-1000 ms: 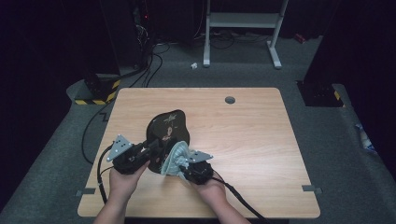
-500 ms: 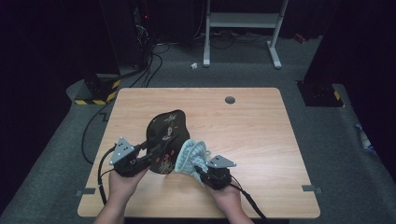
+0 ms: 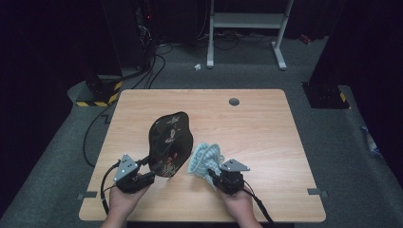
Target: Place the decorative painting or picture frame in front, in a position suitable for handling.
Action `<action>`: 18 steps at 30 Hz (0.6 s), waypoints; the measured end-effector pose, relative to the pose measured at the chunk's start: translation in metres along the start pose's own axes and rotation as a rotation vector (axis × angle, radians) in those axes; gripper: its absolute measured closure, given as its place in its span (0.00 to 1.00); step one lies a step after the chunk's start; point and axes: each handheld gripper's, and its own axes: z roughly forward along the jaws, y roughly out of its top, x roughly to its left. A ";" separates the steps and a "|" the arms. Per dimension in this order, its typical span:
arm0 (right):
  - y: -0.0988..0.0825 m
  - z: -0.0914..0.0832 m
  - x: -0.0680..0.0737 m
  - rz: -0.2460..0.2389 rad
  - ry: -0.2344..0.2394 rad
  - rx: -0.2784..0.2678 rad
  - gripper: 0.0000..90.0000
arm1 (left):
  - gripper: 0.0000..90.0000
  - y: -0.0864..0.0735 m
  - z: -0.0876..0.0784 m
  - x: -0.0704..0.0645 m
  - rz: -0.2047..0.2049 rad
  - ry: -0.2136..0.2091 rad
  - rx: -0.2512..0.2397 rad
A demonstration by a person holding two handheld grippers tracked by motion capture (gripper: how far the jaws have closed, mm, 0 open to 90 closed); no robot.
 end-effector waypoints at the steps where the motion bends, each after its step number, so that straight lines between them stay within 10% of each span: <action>1: 0.000 -0.001 -0.001 -0.002 -0.001 -0.002 0.75 | 0.53 -0.003 0.000 0.000 0.005 0.001 0.001; 18: 0.000 -0.004 -0.003 -0.020 0.036 -0.054 0.74 | 0.69 -0.020 0.021 -0.001 0.008 -0.049 0.007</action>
